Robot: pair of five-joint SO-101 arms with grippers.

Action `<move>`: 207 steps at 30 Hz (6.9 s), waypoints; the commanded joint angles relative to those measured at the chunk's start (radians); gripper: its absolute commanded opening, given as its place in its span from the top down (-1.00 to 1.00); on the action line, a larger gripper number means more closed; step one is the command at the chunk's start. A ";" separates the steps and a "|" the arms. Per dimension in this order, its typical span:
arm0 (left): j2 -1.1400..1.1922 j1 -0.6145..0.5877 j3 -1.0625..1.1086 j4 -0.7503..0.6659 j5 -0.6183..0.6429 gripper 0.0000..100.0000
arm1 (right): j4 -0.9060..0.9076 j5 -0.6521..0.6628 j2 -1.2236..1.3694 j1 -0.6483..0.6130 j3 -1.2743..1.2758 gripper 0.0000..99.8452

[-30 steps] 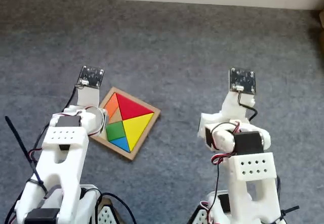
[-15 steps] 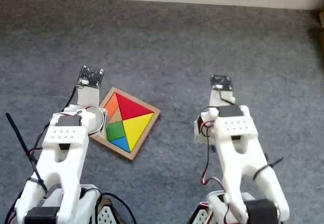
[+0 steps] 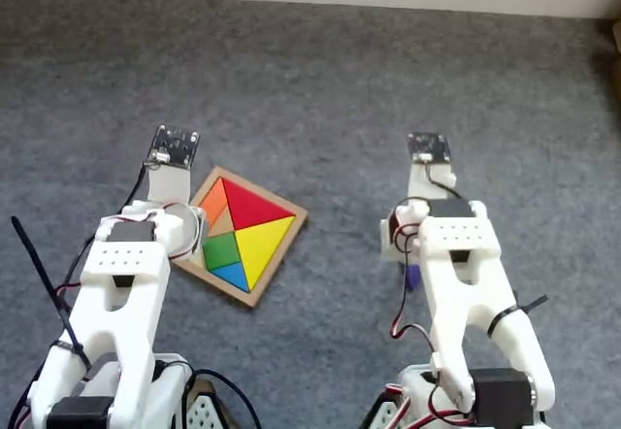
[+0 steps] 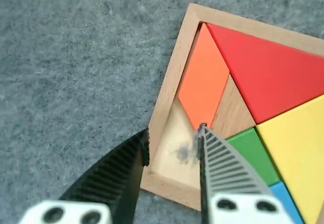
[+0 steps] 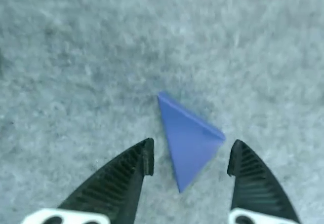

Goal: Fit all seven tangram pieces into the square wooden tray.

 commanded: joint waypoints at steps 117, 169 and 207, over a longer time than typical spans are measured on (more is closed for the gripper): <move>-0.010 -0.229 -0.104 0.051 0.123 0.67 | 0.162 0.267 -0.185 -0.433 -0.120 0.82; -0.008 -0.515 -0.156 0.063 0.259 0.67 | -0.642 1.011 0.229 -0.817 -0.193 0.41; 0.004 0.094 -0.661 0.595 -0.233 0.47 | -0.498 -0.135 -0.484 0.111 0.400 0.98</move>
